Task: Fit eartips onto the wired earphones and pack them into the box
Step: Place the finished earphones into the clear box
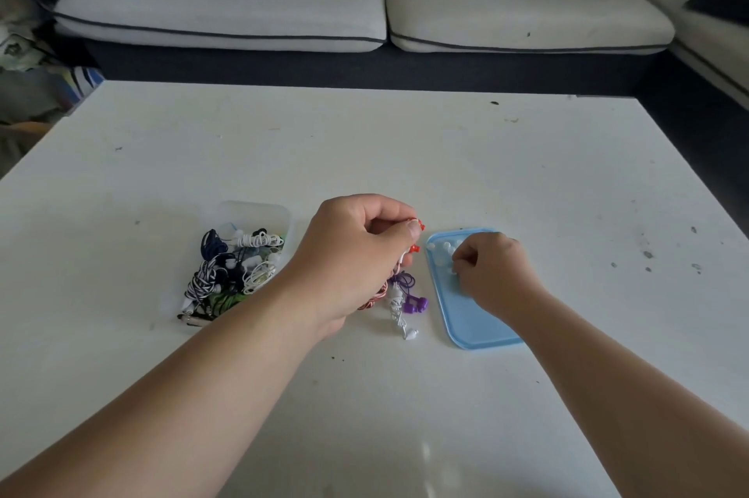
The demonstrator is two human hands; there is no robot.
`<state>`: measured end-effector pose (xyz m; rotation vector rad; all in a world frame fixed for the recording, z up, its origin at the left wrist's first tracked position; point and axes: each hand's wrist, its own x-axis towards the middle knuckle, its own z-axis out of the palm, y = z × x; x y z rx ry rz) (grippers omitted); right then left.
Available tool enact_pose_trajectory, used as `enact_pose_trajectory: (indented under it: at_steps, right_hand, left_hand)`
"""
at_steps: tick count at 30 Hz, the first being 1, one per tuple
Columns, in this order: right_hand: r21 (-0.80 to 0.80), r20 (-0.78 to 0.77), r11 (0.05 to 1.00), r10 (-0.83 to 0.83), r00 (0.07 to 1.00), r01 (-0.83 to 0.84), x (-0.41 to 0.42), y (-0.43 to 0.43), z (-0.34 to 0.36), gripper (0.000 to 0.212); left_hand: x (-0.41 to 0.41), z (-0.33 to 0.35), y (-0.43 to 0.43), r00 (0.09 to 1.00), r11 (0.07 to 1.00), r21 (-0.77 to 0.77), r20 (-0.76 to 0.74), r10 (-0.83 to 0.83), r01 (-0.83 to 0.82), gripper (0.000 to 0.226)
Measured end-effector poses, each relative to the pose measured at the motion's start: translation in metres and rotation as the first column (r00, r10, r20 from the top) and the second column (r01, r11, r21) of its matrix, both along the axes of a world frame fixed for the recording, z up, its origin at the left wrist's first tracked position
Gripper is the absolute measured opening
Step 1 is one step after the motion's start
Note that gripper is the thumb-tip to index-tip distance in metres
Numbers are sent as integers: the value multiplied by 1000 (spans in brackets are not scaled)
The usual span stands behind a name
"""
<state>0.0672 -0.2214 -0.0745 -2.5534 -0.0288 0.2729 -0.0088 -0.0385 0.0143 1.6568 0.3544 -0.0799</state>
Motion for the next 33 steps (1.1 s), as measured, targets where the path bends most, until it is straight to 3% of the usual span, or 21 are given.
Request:
enact_pose_trajectory:
  at_steps: [11,17,20,23,28,33]
  right_hand:
    - [76,-47,996,-33,998,37,-5,-18,12,7]
    - [259,-134,952,-131,982,162,-7,-21,25,7]
    - [427,-229,867,-170,958,256,-8,-25,36,11]
    - [629,-302,707,-160,940,323,-12,-24,56,8]
    - [838,-338,450,-14,941,308,-26,-12,82,10]
    - [889,-317,372,82,945,266,-34,-8,89,12]
  left_hand:
    - [5,-3,-9,1000,999,36,-6,-17,17,7]
    - [8,-5,-12,1000,999,50,-12,-9,10,8]
    - [10,-6,-9,1000,998,60,-16,23,-22,11]
    - [11,-5,-6,999,996,72,4,49,-49,9]
    - [7,0,-7,999,998,44,28,42,-43,11]
    - [4,4,-9,998,1000,19,60,15,-16,12]
